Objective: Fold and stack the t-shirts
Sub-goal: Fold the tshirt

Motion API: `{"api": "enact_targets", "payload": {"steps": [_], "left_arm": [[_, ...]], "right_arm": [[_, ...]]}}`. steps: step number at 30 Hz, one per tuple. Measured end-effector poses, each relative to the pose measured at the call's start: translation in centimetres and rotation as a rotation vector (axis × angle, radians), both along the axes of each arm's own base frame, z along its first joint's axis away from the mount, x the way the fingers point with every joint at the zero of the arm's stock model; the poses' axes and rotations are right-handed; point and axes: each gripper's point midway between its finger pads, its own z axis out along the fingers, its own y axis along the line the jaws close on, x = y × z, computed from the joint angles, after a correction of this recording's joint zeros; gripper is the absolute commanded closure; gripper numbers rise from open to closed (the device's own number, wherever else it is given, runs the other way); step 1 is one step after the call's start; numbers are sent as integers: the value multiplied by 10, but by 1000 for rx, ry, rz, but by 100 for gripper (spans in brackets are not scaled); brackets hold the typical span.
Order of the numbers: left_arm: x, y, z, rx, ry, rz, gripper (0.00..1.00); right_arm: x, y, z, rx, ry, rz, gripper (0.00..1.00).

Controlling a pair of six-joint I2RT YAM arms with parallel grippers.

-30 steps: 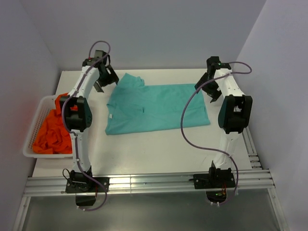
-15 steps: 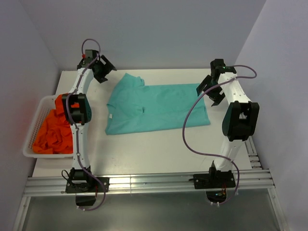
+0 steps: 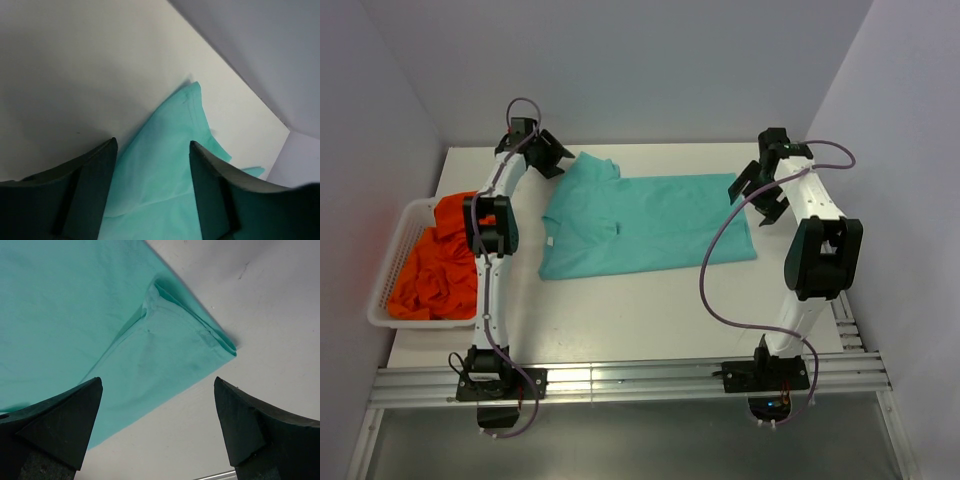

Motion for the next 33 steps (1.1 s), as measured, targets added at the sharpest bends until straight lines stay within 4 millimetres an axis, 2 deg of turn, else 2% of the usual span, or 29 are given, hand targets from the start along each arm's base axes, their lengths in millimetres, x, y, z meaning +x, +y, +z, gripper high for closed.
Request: {"api": "enact_targets", "payload": {"steps": [2, 3, 6, 9, 11, 12, 15, 18, 21, 25, 29, 33], "left_arm": [[-5, -9, -6, 4, 12, -24, 41], [-7, -14, -7, 8, 12, -36, 48], [-20, -25, -13, 24, 34, -70, 59], [-31, -32, -17, 40, 54, -96, 61], [-33, -34, -16, 51, 53, -106, 63], [-34, -34, -17, 55, 55, -109, 73], [-37, -33, -20, 68, 67, -118, 84], [-40, -31, -22, 76, 78, -120, 85], [-40, -31, -24, 78, 81, -122, 87], [-43, -30, -23, 78, 84, -122, 87], [-51, -29, -24, 87, 100, -127, 90], [-63, -27, -25, 97, 119, -137, 93]], "right_arm": [[1, 0, 0, 0, -4, 0, 0], [1, 0, 0, 0, -5, 0, 0], [4, -1, 0, -1, -10, -1, 0], [15, -2, -2, -1, -18, -4, 0], [30, -3, -2, 2, -33, -9, 0], [44, -4, -5, 11, -45, -10, 0], [89, -6, -14, 34, -102, -13, 0], [135, -8, -31, 60, -149, -16, 2], [169, -11, -54, 87, -183, -21, 3], [188, -10, -88, 124, -188, -35, 3], [214, -11, -71, 145, -295, -45, 4], [229, -11, -76, 155, -330, -61, 7]]}}
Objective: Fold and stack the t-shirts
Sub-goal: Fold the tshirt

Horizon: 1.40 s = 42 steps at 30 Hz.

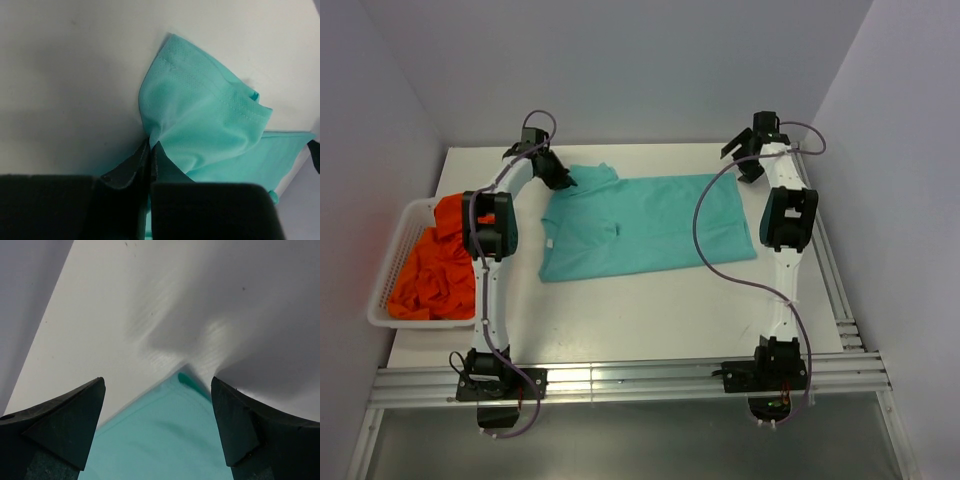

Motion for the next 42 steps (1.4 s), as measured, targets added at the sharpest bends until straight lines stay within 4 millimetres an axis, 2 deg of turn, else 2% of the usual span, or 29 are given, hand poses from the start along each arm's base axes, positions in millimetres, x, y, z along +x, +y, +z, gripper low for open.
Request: {"api": "enact_targets", "payload": {"steps": [3, 7, 8, 10, 14, 15, 16, 18, 19, 28, 35, 39, 40, 41, 42], "left_arm": [[-9, 1, 0, 6, 15, -4, 93], [-12, 2, 0, 7, 19, -5, 94], [-12, 1, 0, 7, 19, -5, 94], [-12, 1, 0, 6, 19, -5, 94], [-12, 1, 0, 5, 20, -4, 95], [-12, 1, 0, 5, 19, -4, 96], [-12, 1, 0, 4, 19, -4, 96], [-12, 1, 0, 4, 19, -4, 96], [-12, 1, 0, 5, 19, -5, 96], [-12, 2, 2, 10, 20, -7, 100], [-13, 5, 3, 30, 31, 2, 100], [-13, 8, 3, 42, 32, 10, 99], [-13, 9, 3, 47, 29, 14, 96], [-14, 10, 3, 54, 27, 19, 74], [-15, 12, 4, 66, 27, 22, 56]], "right_arm": [[10, 1, -3, 14, -24, -8, 10], [9, 5, -5, 29, -17, -8, 15], [8, 7, -5, 30, -14, -4, 23], [7, 12, -6, 30, -9, 7, 26], [3, 32, -11, 28, 10, 42, 55], [0, 37, -15, 28, 22, 50, 67], [-1, 41, -17, 30, 27, 57, 84], [-4, 47, -18, 30, 38, 64, 91], [-6, 49, -20, 30, 47, 65, 100], [-16, 43, -25, 25, 69, 45, 100], [-33, 9, -22, -22, 108, -15, 100], [-40, -10, -6, -45, 104, -41, 98], [-42, -15, 0, -55, 100, -49, 67], [-43, -19, 7, -63, 94, -60, 54], [-44, -23, 16, -76, 85, -58, 45]]}}
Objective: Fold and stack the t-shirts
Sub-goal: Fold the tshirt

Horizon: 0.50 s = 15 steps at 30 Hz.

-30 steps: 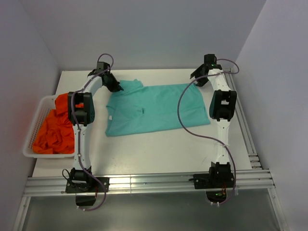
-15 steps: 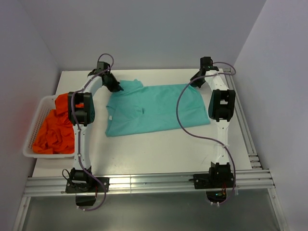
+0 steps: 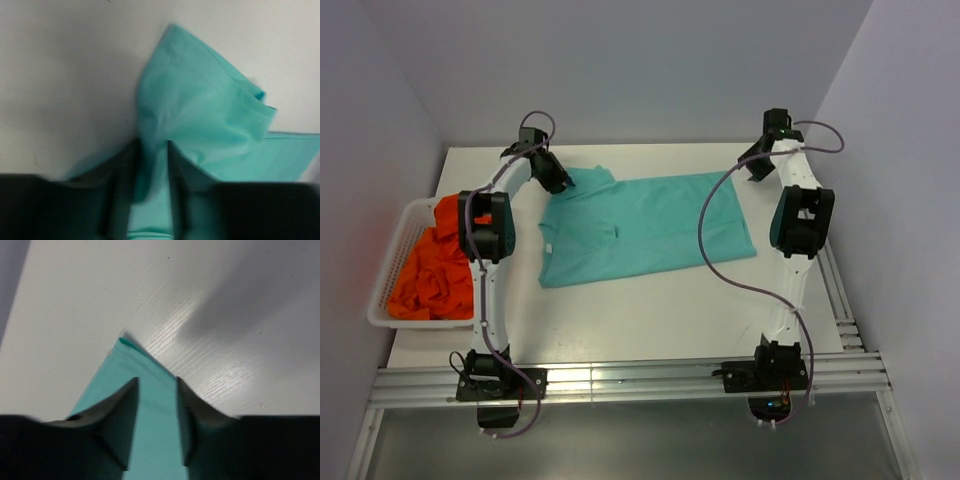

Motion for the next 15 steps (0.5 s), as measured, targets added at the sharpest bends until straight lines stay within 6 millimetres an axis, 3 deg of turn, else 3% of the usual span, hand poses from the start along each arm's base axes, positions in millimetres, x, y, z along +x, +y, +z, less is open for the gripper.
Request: {"api": "enact_targets", "payload": {"steps": [1, 2, 4, 10, 13, 15], "left_arm": [[-3, 2, 2, 9, -1, 0, 42], [-3, 4, 7, 15, -11, 0, 16], [-2, 11, 22, 39, -36, 20, 5], [-2, 41, 92, 131, -167, 114, 3], [-28, 57, 134, 190, -209, 183, 4], [-51, 63, 157, 220, -230, 221, 5]], "right_arm": [[-1, -2, 8, -8, -7, -1, 39], [-3, -4, 18, -19, -18, 2, 38], [-7, -6, 39, -44, -46, 14, 36], [-51, -9, 106, -102, -108, 25, 36], [-90, -8, 127, -119, -111, 12, 37], [-123, -4, 128, -111, -103, 6, 37]]}}
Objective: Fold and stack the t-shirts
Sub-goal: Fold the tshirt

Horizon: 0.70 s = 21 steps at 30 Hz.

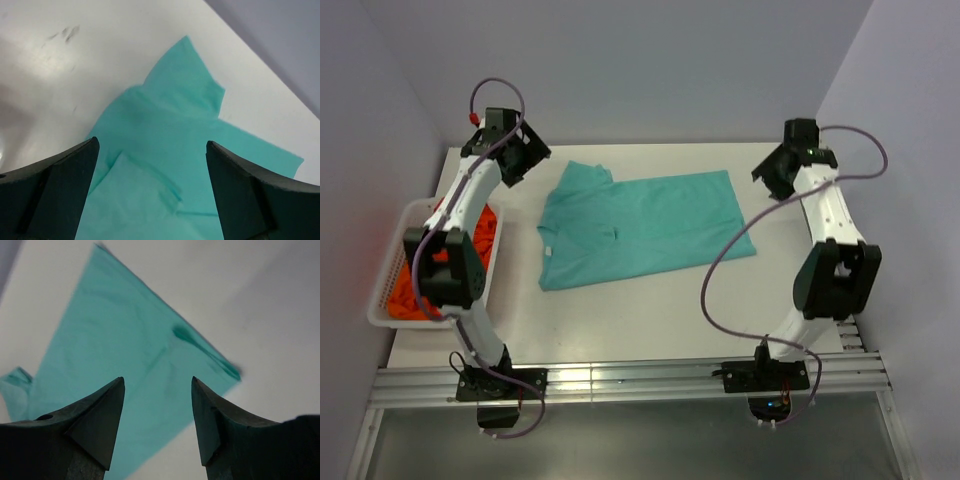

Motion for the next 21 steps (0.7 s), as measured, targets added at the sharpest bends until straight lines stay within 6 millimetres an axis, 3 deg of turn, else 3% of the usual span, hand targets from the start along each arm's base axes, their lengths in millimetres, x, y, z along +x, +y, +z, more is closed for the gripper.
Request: {"api": "enact_targets", "payload": {"steps": [2, 4, 7, 10, 12, 14, 21], "left_arm": [[-37, -2, 14, 24, 7, 21, 6], [-76, -14, 14, 26, 21, 9, 7], [-137, -35, -18, 16, 119, -41, 7], [-190, -41, -68, 11, 269, -62, 7], [-213, -38, -93, 14, 360, -57, 7], [-224, -37, -104, 15, 402, -49, 6], [-228, -45, -111, 8, 421, -53, 7]], "right_arm": [[-40, 6, -10, 17, 43, -2, 38], [-74, 15, -29, 40, 78, 6, 39], [-125, 29, -74, 85, 202, 27, 42], [-154, 41, -107, 133, 300, 55, 42], [-162, 46, -115, 152, 326, 72, 42], [-159, 48, -115, 158, 313, 86, 42], [-137, 49, -124, 173, 307, 97, 43]]}}
